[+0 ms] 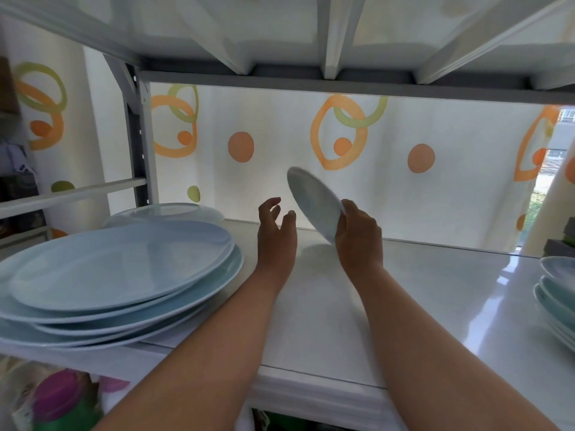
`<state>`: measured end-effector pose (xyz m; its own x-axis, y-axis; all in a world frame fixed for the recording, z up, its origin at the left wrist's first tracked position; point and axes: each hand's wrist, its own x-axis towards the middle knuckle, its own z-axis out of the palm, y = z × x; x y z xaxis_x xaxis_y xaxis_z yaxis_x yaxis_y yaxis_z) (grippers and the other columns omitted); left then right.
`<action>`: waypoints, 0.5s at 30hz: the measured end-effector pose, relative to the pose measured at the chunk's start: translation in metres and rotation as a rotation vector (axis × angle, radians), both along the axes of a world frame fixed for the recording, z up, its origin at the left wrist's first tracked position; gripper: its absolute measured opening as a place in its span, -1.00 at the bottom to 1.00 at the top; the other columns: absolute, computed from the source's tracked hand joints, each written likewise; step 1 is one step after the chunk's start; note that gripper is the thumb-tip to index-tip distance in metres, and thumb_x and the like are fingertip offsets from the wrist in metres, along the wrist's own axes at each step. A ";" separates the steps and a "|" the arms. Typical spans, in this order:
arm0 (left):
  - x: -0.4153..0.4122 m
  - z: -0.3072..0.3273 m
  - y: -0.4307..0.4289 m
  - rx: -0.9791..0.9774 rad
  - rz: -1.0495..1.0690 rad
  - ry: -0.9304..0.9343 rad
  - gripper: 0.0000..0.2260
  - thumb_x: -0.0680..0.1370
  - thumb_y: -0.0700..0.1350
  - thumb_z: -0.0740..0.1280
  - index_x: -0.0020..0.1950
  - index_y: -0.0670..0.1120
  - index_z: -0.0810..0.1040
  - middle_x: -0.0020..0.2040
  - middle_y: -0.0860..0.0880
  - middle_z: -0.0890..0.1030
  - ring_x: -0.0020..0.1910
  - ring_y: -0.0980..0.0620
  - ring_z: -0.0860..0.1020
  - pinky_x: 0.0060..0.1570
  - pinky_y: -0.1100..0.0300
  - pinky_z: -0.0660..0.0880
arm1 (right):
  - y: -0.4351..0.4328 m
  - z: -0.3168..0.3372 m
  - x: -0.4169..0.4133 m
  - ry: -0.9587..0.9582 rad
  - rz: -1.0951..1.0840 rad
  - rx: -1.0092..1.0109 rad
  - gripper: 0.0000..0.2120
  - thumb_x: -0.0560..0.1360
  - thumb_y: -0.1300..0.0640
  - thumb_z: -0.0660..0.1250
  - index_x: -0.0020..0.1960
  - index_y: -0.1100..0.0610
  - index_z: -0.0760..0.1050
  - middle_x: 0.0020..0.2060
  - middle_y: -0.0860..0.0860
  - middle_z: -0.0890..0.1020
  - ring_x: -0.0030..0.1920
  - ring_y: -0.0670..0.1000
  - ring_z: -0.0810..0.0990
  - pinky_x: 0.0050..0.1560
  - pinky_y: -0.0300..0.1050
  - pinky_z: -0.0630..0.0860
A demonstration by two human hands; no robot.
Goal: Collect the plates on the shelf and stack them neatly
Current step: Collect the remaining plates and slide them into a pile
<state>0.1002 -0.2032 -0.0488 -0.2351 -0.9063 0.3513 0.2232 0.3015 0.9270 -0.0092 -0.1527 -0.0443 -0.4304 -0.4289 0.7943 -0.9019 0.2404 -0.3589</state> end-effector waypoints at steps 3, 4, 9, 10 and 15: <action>0.000 -0.004 0.000 -0.087 0.064 -0.103 -0.64 0.58 -0.16 0.20 0.37 0.04 0.30 0.41 -0.04 0.40 0.32 0.00 0.38 0.22 0.19 0.28 | 0.008 0.014 0.007 -0.203 0.068 -0.223 -0.79 0.57 0.19 0.10 -0.02 0.27 0.47 -0.30 0.19 0.56 -0.24 0.24 0.52 -0.26 -0.12 0.35; -0.001 -0.004 0.002 -0.128 0.083 -0.150 -0.62 0.57 -0.16 0.20 0.38 0.04 0.31 0.40 -0.04 0.40 0.35 -0.02 0.37 0.26 0.15 0.29 | 0.010 0.018 0.010 -0.260 0.085 -0.269 -0.80 0.56 0.20 0.11 -0.06 0.28 0.47 -0.34 0.13 0.52 -0.28 0.20 0.49 -0.30 -0.20 0.31; -0.006 0.000 0.018 -0.192 0.103 -0.193 -0.64 0.55 -0.13 0.20 0.36 0.01 0.37 0.37 -0.06 0.43 0.34 -0.06 0.39 0.37 0.00 0.34 | 0.030 0.026 0.013 -0.494 0.084 -0.281 -0.81 0.54 0.22 0.15 0.00 0.32 0.47 -0.24 0.04 0.45 -0.22 0.06 0.38 -0.40 -0.43 0.27; -0.007 0.002 0.021 -0.118 0.092 -0.182 -0.64 0.55 -0.11 0.19 0.35 0.02 0.37 0.36 -0.08 0.43 0.32 -0.08 0.41 0.35 -0.03 0.37 | 0.037 0.027 0.013 -0.518 0.078 -0.263 -0.80 0.53 0.21 0.16 0.02 0.31 0.47 -0.21 0.05 0.47 -0.19 0.07 0.41 -0.33 -0.39 0.26; -0.010 0.013 0.040 0.046 0.009 -0.140 -0.68 0.55 -0.10 0.18 0.31 0.01 0.41 0.20 -0.02 0.48 0.19 -0.09 0.47 0.08 0.10 0.41 | 0.075 0.037 0.006 -0.791 0.123 -0.363 -0.89 0.46 0.22 0.20 -0.03 0.14 0.44 -0.19 0.03 0.51 -0.04 0.17 0.56 -0.12 0.11 0.63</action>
